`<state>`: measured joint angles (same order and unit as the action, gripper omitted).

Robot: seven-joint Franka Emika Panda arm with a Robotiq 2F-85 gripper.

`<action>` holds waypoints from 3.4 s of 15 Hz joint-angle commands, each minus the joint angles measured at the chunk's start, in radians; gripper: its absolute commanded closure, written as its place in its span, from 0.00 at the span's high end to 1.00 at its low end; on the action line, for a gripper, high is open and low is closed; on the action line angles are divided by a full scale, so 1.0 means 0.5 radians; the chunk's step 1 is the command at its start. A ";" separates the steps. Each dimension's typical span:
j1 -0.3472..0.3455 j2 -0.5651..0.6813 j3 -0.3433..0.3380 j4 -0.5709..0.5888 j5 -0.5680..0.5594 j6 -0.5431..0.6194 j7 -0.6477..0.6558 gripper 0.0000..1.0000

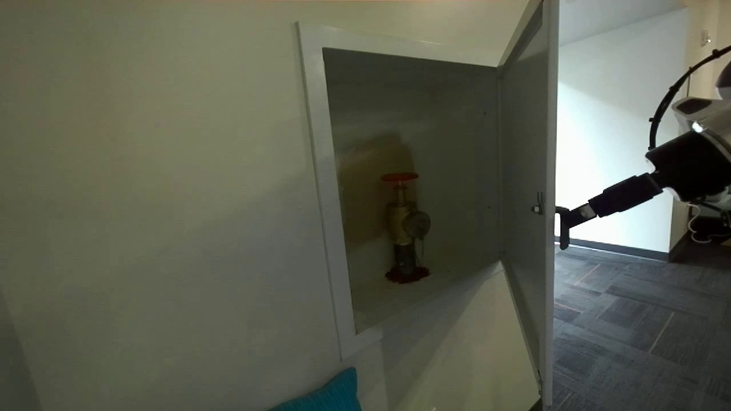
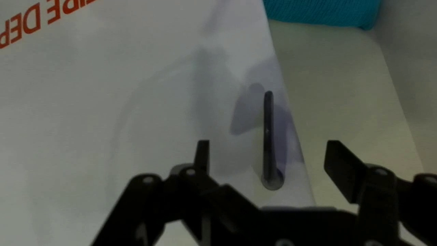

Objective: Open the door

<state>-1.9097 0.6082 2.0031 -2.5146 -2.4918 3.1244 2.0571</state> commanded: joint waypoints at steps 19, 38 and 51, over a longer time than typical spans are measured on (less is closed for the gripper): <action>-0.258 -0.119 0.863 0.278 0.285 0.661 0.024 1.00; -0.244 -1.365 1.193 0.930 -0.227 0.694 0.982 1.00; 0.412 -1.790 0.749 0.961 -0.227 0.695 0.939 1.00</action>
<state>-1.7503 -0.2184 2.4321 -2.0724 -2.6051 3.4510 2.5362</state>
